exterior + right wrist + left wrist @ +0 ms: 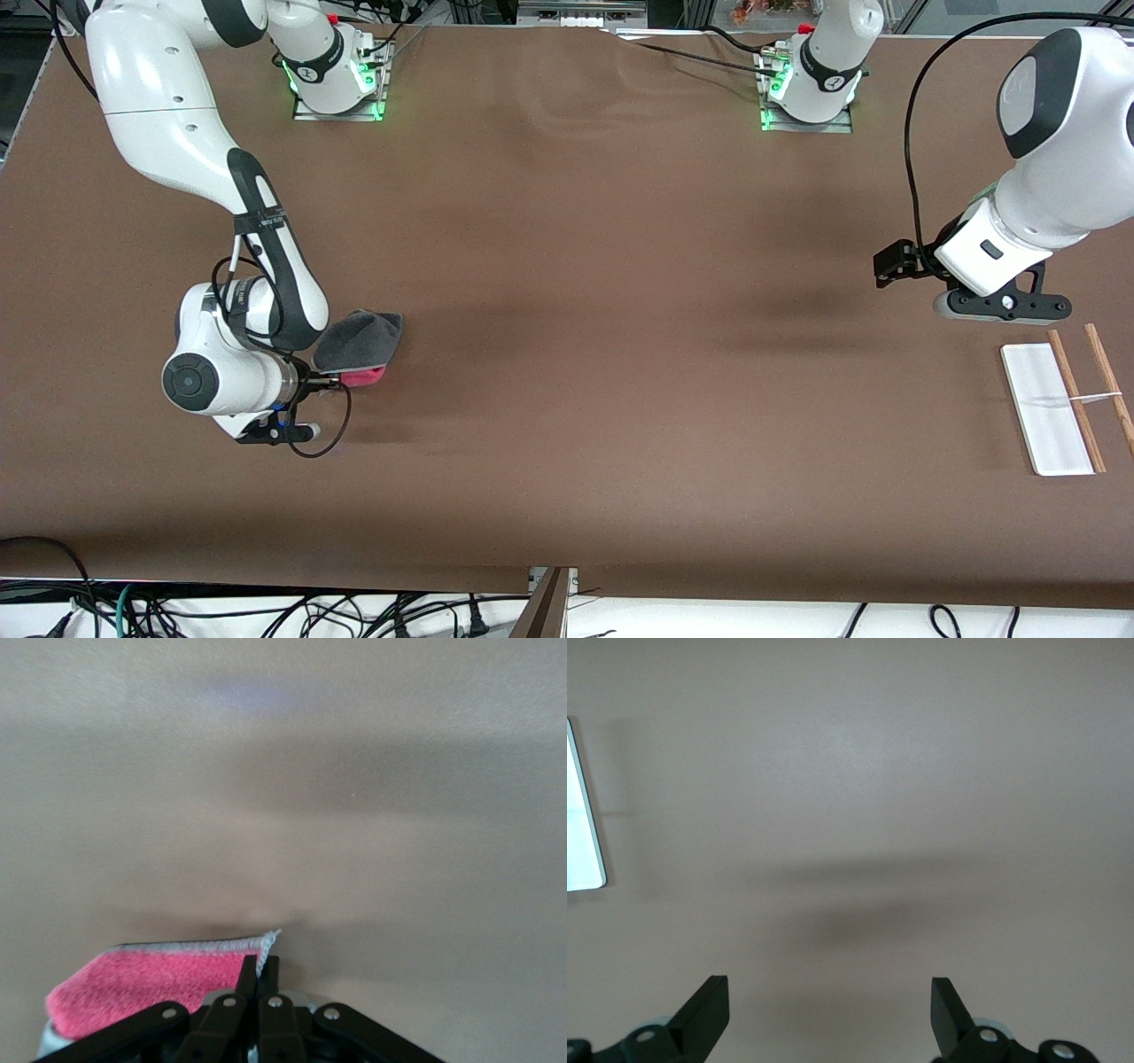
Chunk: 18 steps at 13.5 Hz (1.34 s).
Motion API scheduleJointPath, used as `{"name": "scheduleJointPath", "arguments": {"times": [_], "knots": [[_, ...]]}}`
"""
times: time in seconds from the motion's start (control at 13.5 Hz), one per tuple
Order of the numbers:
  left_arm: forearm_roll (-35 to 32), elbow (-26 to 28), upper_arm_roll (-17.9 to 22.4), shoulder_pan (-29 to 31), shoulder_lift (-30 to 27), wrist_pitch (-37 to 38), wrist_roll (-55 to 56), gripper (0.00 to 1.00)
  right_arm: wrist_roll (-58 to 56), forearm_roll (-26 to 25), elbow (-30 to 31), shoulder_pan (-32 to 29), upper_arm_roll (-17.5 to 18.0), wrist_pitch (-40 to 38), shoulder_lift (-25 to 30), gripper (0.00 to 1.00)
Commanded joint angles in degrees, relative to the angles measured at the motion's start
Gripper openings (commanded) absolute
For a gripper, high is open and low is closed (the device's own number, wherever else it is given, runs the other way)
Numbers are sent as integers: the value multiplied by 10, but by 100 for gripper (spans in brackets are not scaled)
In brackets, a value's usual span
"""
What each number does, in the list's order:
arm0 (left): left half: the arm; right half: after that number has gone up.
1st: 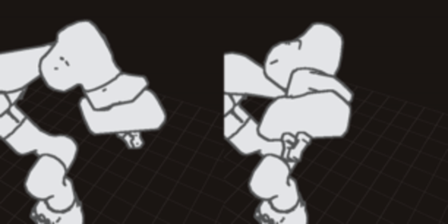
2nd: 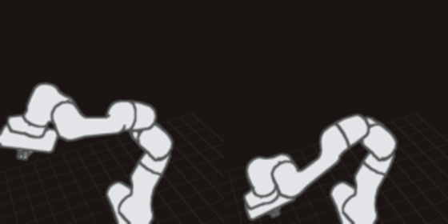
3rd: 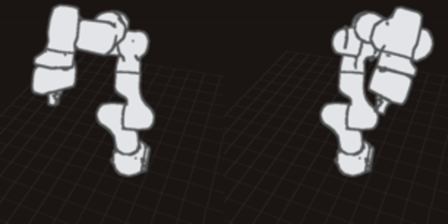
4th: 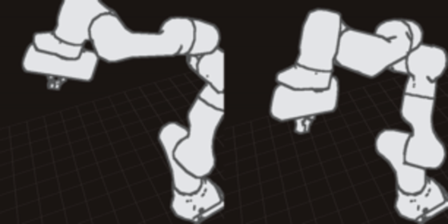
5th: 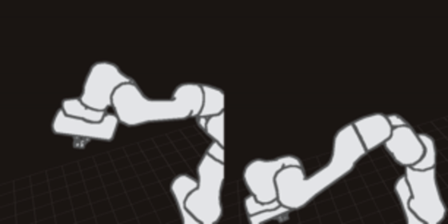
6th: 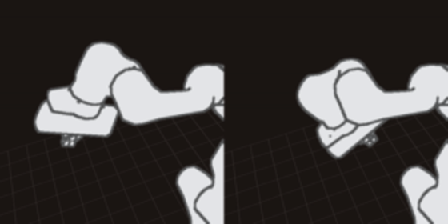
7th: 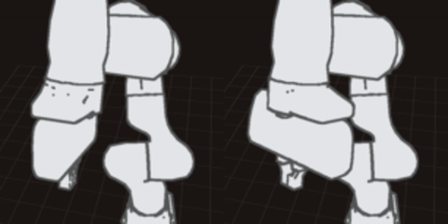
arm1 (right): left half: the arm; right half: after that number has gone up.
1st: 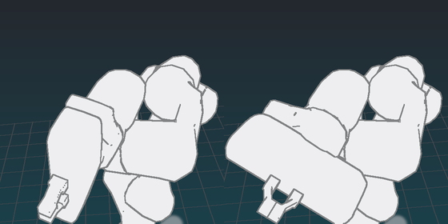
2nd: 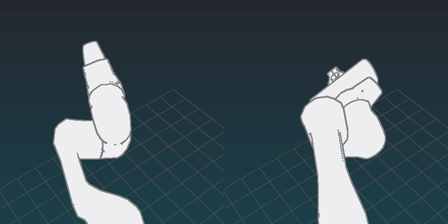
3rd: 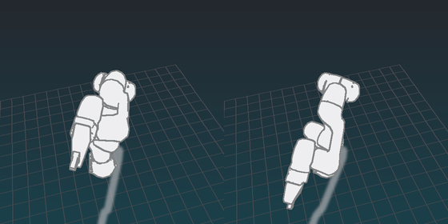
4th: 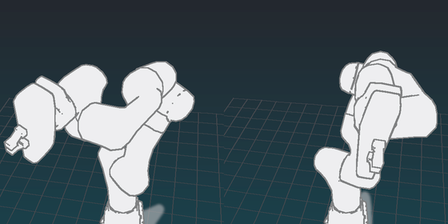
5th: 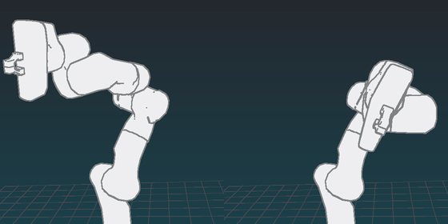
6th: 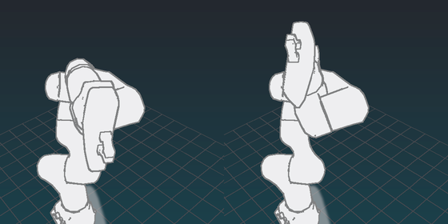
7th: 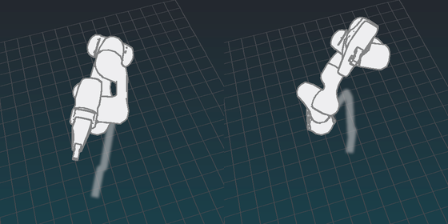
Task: Pass towel and hang on rack
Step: 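Lift the towel with the right gripper while the left gripper approaches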
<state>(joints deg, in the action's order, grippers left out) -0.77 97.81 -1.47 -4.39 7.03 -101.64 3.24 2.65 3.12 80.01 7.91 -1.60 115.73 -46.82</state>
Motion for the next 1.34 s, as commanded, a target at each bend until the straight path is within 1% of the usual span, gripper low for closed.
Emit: {"name": "scheduleJointPath", "arguments": {"times": [0.0,0.15,0.45,0.59,0.74,0.89,1.11,1.26], "knots": [[-12,-16,-2,3,5,13,-10,100,-5,4,-20,1,2,-29,18,0],[-12,-16,-2,3,5,13,-10,100,-6,8,-28,3,7,-38,34,0],[-12,-16,-1,4,5,13,-10,100,-2,7,-89,53,12,-119,54,0],[-14,-16,-1,4,4,13,-10,100,-1,7,-107,78,11,-139,71,0],[-13,-16,0,3,5,13,-10,100,-2,7,-116,100,10,-141,78,0],[-12,-16,-1,3,5,13,-10,100,1,8,-129,121,17,-142,92,0],[-11,-19,-1,3,5,13,-9,100,44,7,-135,169,16,-140,100,0],[-12,-23,-1,2,5,13,-9,100,50,8,-136,193,17,-133,103,0]]}}
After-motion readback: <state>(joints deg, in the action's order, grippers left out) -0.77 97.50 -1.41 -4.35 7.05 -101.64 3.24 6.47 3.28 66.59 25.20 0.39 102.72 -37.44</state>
